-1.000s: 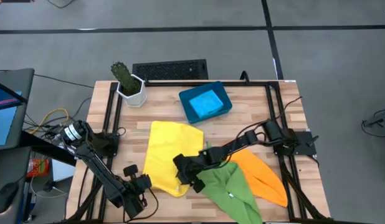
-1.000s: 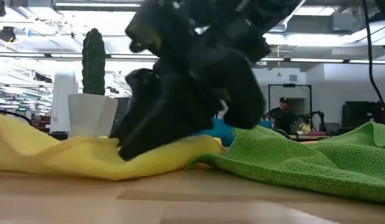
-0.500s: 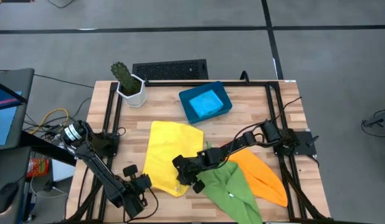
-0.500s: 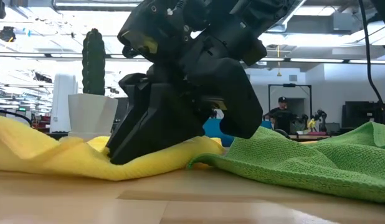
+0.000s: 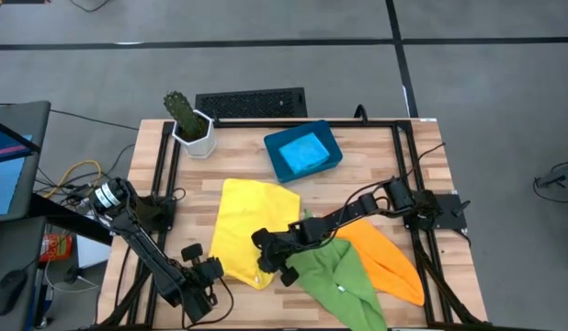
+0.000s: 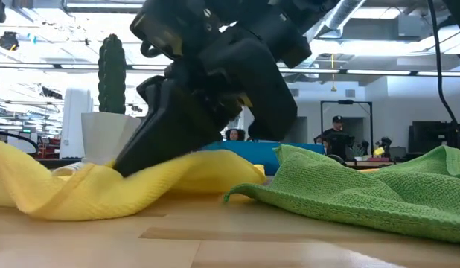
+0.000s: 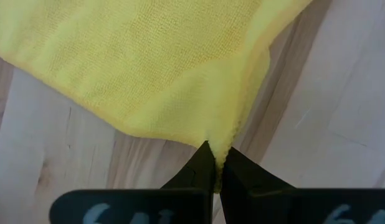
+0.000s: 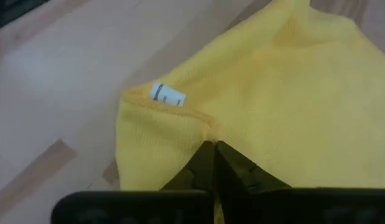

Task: Fold microfiber towels
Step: Fold the yellow microfiber cloth

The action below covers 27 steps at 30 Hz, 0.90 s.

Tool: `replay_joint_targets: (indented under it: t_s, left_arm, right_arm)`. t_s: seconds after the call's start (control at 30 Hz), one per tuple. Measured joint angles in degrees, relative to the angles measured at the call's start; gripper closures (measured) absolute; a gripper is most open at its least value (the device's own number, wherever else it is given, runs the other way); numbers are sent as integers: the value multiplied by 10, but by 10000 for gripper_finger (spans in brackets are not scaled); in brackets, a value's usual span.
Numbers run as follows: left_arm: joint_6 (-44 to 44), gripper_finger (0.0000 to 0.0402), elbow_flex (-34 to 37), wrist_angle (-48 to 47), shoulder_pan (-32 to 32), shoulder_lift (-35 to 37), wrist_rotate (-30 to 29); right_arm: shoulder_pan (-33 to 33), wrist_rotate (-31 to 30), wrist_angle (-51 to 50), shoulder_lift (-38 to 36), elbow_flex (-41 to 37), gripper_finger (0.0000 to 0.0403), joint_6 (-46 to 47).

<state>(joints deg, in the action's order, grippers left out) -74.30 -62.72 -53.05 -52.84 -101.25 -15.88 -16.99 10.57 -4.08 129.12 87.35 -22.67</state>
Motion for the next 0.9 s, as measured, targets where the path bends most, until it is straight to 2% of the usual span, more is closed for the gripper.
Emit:
replay_joint_targets:
  t_s: [0.1,0.37,0.5,0.67,0.9]
  left_arm:
    - [0,401,0,0,0,0,0]
    - [1,401,0,0,0,0,-9]
    - [1,401,0,0,0,0,-10]
    - [1,401,0,0,0,0,-12]
    - [-4,401,0,1,0,0,-13]
  right_arm:
    - [2,0,-10,0,11,355,17]
    - [3,5,-17,0,23,264,33]
    - [3,10,-15,0,23,232,28]
    - [3,21,-8,7,23,223,28]
    - [3,29,0,28,22,238,32]
